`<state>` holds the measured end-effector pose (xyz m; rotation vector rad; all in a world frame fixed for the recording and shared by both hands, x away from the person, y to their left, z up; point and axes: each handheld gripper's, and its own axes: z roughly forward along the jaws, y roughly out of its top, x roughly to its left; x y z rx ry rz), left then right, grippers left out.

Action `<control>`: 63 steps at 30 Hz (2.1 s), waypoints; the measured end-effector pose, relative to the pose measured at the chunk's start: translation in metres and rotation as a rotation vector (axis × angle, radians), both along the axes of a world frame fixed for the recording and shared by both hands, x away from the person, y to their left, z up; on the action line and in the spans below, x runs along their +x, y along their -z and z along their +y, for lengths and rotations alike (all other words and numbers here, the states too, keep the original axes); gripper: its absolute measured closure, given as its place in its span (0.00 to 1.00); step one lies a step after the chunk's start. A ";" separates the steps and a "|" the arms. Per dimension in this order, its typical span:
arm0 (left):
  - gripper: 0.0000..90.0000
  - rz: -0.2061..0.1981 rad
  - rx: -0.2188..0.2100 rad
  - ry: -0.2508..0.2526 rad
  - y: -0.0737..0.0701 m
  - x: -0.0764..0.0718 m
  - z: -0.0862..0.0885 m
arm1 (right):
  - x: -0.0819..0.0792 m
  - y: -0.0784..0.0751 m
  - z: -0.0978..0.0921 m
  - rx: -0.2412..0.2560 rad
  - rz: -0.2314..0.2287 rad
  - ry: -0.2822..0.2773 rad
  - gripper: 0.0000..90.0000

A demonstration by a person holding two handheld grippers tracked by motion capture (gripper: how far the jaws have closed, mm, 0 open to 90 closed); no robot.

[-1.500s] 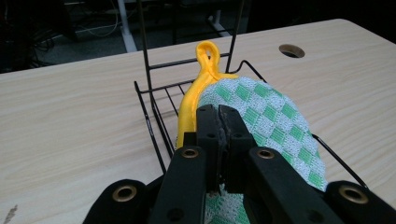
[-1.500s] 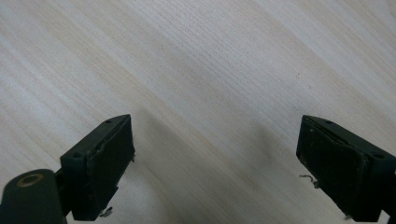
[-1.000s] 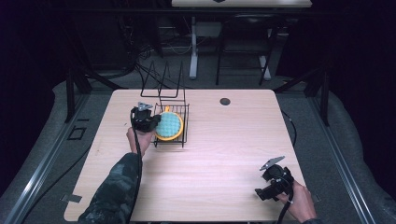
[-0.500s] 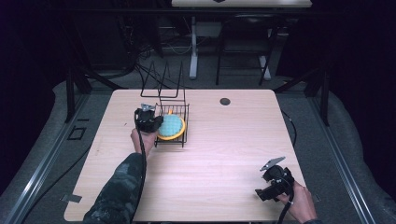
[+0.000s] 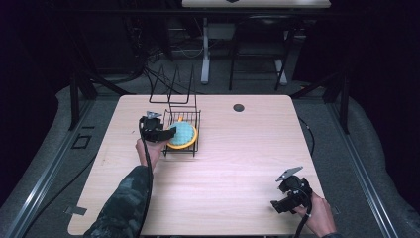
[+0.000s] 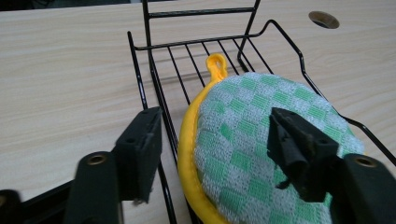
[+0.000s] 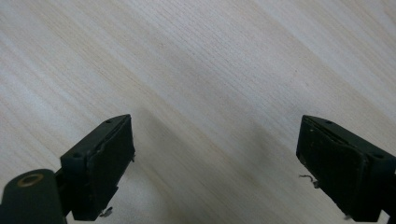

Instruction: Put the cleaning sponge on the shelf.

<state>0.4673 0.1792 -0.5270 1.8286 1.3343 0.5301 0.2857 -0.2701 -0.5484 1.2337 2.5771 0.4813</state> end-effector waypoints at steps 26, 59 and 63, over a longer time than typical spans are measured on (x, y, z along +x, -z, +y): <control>0.00 0.030 0.061 0.089 -0.059 -0.075 0.044 | -0.001 -0.001 0.000 0.012 -0.006 0.010 0.12; 0.00 0.155 0.203 0.107 -0.001 -0.174 0.092 | -0.001 -0.002 0.001 -0.007 0.001 -0.003 0.12; 0.00 0.173 0.208 0.122 0.001 -0.172 0.091 | -0.001 -0.002 0.001 -0.006 0.005 -0.006 0.12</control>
